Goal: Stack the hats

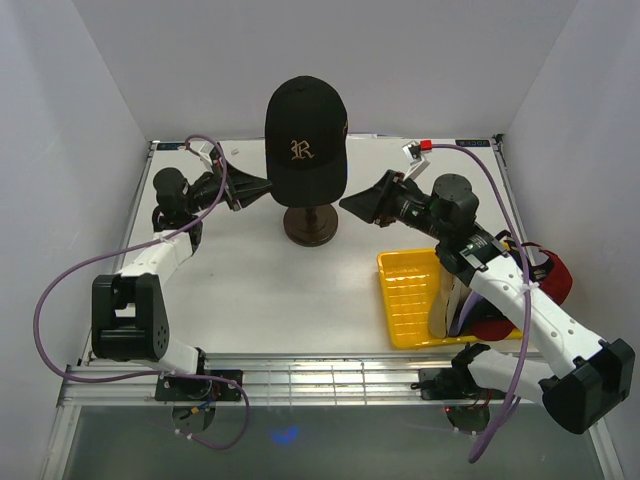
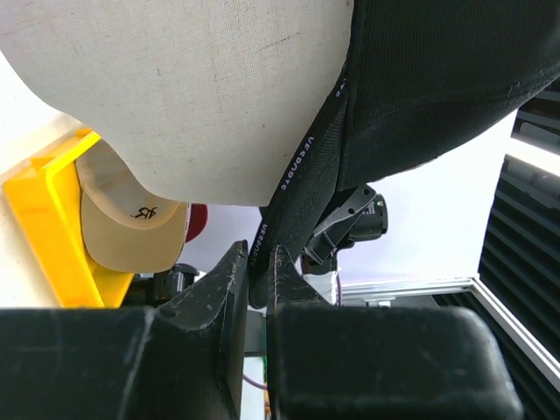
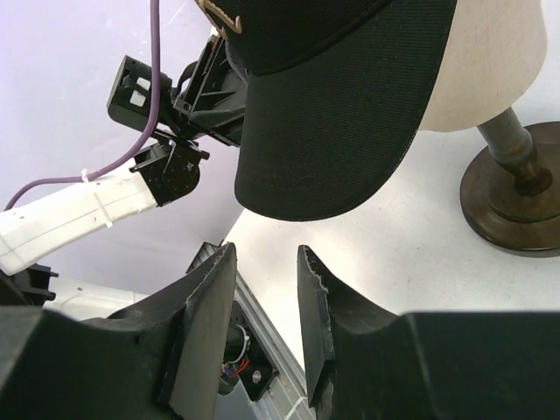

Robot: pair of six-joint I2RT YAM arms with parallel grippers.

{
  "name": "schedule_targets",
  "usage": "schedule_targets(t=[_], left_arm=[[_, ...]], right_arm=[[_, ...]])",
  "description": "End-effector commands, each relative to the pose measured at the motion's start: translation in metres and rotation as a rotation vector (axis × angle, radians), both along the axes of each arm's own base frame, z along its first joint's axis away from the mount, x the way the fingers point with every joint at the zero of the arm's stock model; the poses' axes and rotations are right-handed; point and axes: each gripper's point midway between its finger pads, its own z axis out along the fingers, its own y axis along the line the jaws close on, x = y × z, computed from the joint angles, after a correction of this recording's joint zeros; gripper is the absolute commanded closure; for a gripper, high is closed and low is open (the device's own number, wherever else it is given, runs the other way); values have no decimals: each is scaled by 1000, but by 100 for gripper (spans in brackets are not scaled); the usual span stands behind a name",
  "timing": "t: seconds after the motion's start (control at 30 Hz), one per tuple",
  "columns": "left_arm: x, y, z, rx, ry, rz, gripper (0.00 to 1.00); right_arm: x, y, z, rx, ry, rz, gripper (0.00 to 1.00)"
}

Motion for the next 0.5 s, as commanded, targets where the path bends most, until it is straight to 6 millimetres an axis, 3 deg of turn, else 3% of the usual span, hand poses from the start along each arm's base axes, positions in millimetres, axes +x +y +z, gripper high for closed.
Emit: schedule_targets(t=[0.0, 0.47], left_arm=[[6, 2, -17, 33, 80, 26, 94], [2, 2, 3, 100, -13, 26, 60]], right_arm=[[-4, -5, 10, -1, -55, -10, 60], [-4, -7, 10, -23, -59, -20, 60]])
